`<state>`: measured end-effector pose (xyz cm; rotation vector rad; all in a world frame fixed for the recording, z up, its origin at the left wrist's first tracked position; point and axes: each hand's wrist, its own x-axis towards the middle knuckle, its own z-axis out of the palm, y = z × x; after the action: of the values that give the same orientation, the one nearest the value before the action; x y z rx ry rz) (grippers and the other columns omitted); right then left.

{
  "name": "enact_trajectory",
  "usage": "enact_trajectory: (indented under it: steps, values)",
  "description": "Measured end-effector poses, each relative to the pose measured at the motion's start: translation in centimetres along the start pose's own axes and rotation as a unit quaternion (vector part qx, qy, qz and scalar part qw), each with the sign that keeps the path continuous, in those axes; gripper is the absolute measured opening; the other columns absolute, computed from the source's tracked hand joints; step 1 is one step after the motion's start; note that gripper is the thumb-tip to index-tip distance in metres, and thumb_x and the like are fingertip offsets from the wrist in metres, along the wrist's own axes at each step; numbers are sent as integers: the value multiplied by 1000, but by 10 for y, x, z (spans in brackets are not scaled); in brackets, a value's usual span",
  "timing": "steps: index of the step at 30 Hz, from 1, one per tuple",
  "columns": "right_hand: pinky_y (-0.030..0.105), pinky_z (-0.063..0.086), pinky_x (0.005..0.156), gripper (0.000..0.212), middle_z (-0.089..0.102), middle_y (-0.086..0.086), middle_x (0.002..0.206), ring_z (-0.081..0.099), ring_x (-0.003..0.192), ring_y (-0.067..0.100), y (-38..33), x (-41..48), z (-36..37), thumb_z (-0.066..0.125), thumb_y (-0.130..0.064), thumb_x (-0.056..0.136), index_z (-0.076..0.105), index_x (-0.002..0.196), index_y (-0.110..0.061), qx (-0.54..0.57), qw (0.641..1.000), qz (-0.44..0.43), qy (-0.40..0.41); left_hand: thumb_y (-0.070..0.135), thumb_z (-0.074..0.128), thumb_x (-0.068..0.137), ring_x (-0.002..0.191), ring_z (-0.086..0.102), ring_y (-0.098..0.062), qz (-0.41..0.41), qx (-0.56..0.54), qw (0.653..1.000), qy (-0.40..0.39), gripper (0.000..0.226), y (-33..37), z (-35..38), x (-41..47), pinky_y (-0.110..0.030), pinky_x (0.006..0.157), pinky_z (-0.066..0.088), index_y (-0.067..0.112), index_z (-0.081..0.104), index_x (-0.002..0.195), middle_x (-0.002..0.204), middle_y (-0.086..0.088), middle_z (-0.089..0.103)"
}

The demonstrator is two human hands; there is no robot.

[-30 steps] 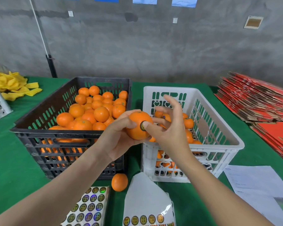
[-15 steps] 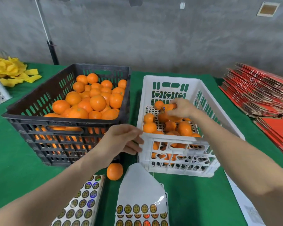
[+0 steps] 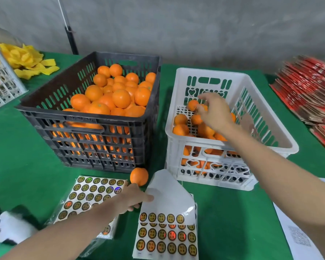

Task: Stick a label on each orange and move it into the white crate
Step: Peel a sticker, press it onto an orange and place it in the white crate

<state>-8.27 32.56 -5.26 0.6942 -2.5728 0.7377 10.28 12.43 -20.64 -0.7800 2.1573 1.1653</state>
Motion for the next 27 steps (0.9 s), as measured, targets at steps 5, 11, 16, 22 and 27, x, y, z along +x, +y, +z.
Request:
enact_trajectory:
  steps: [5, 11, 16, 22, 27]
  values:
    - [4, 34, 61, 17, 62, 3, 81, 44, 69, 0, -75, -116, 20, 50, -12, 90, 65, 96, -6, 183, 953, -176, -166, 25, 81, 76, 119, 37, -21, 32, -28, 998, 50, 33, -6, 10, 7, -30, 94, 39, 9, 52, 76, 127, -5, 36]
    - [19, 30, 83, 33, 55, 9, 122, 51, 108, 21, -59, -175, 82, 43, -10, 95, 53, 126, -10, 58, 878, -68, -471, 14, 81, 71, 70, 48, -3, 78, -75, 985, 137, 26, -8, 21, -6, -12, 51, 39, 21, 56, 74, 79, 9, 47]
    - [20, 35, 73, 11, 57, -2, 98, 54, 94, 18, -66, -181, 94, 54, -19, 91, 57, 102, -16, 81, 889, -27, -450, 19, 90, 58, 57, 51, -13, 82, -83, 984, 135, 34, -2, 10, -14, -21, 49, 40, 11, 58, 61, 68, 0, 57]
    - [27, 32, 76, 18, 50, 1, 98, 46, 90, 17, -78, -184, 93, 59, -31, 89, 53, 97, -16, 56, 911, -28, -408, 18, 78, 73, 50, 49, -15, 145, 24, 973, 177, 32, -1, 1, -20, -24, 50, 40, 11, 51, 57, 56, -3, 55]
    - [22, 32, 77, 25, 54, 0, 104, 50, 98, 17, -82, -187, 90, 61, -28, 88, 57, 107, -12, 72, 936, -16, -344, 21, 67, 86, 54, 57, -16, 211, 8, 963, 168, 24, 6, -3, -31, -30, 53, 52, 9, 56, 68, 63, -5, 61]
